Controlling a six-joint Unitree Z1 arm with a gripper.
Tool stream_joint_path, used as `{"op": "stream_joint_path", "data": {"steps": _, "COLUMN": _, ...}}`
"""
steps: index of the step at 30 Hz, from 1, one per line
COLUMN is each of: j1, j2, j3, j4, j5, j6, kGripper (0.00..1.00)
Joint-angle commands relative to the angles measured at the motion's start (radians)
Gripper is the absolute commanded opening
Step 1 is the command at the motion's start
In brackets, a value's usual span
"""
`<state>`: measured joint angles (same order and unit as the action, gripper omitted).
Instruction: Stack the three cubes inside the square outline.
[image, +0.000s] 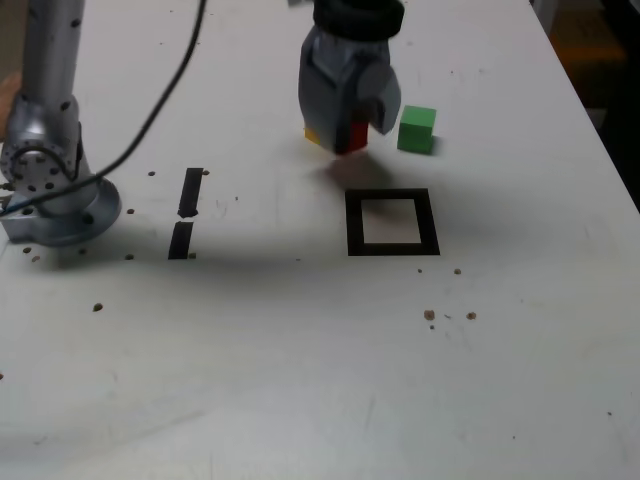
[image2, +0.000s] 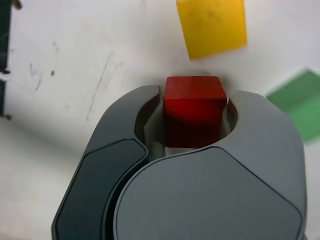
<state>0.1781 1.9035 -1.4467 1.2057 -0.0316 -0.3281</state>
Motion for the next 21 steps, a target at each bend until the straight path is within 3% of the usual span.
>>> {"op": "stream_joint_path", "data": {"steps": 1, "j1": -0.034, "j2": -0.024, "j3": -0.041, "j4": 0.034, "j5": 0.004, "j6": 0.015, "kGripper": 0.26}}
{"op": "stream_joint_path", "data": {"steps": 11, "j1": -0.199, "j2": 0.056, "j3": -0.137, "j4": 0.009, "j5": -0.014, "j6": 0.048, "kGripper": 0.26}}
{"op": "stream_joint_path", "data": {"steps": 21, "j1": -0.223, "j2": 0.124, "j3": -0.109, "j4": -0.022, "j5": -0.03, "j6": 0.059, "kGripper": 0.26}}
